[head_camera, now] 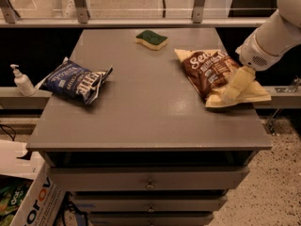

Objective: Move brown chip bag near blue chip bag

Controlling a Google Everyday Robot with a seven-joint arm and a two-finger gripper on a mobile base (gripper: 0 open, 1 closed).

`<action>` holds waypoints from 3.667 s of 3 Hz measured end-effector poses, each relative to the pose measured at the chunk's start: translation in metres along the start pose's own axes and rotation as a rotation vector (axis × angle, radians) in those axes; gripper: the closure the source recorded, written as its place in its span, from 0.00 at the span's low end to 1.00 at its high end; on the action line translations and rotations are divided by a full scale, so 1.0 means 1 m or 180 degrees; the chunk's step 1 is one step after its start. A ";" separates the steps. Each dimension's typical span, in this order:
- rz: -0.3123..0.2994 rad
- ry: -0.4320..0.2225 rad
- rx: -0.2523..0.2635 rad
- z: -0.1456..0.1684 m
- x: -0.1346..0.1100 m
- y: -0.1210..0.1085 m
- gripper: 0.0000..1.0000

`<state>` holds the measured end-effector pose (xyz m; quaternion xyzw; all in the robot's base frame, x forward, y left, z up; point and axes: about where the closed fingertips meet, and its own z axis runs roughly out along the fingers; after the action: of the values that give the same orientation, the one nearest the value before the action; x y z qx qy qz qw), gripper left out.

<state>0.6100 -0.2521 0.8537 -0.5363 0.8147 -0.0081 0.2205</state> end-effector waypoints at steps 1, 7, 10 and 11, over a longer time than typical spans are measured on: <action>0.0015 -0.0127 -0.0124 0.012 -0.001 -0.002 0.16; -0.0600 -0.0688 -0.0864 0.016 -0.127 0.103 1.00; -0.0946 -0.0720 -0.1186 0.027 -0.164 0.163 1.00; -0.1080 -0.0822 -0.1334 0.025 -0.189 0.191 1.00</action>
Offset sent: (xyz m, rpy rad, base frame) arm 0.0119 0.0024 -0.0155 0.1290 0.0391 0.0404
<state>0.5154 0.0003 0.8497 -0.6952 0.6626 0.1917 0.2023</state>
